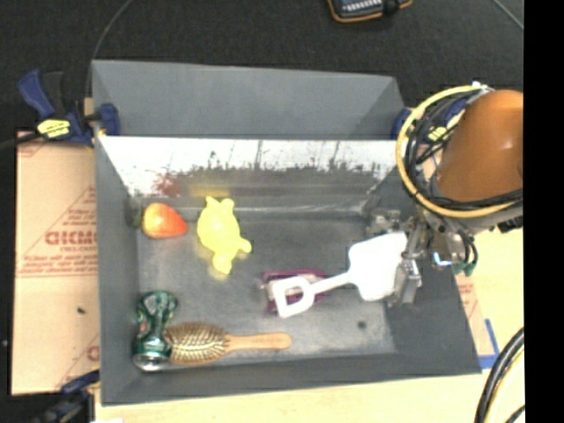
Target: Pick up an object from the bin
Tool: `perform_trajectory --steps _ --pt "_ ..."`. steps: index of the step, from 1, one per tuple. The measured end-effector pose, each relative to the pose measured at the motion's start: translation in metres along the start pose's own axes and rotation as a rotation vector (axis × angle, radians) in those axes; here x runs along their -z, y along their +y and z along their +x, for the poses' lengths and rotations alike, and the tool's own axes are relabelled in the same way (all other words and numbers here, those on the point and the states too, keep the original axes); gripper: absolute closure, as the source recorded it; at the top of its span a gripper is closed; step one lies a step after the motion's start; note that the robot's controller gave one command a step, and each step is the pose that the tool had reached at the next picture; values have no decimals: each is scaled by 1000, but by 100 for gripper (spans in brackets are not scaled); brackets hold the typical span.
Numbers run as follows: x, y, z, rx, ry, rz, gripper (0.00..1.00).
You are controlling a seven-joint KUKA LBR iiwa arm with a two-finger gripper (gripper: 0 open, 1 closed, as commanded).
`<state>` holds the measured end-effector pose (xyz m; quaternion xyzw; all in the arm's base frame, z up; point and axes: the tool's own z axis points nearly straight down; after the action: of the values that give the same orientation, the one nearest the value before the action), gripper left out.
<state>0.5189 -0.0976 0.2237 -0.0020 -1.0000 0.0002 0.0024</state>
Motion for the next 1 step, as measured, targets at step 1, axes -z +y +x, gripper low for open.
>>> perform_trajectory --steps 1 --pt "4 1 -2 5 -8 1 0"
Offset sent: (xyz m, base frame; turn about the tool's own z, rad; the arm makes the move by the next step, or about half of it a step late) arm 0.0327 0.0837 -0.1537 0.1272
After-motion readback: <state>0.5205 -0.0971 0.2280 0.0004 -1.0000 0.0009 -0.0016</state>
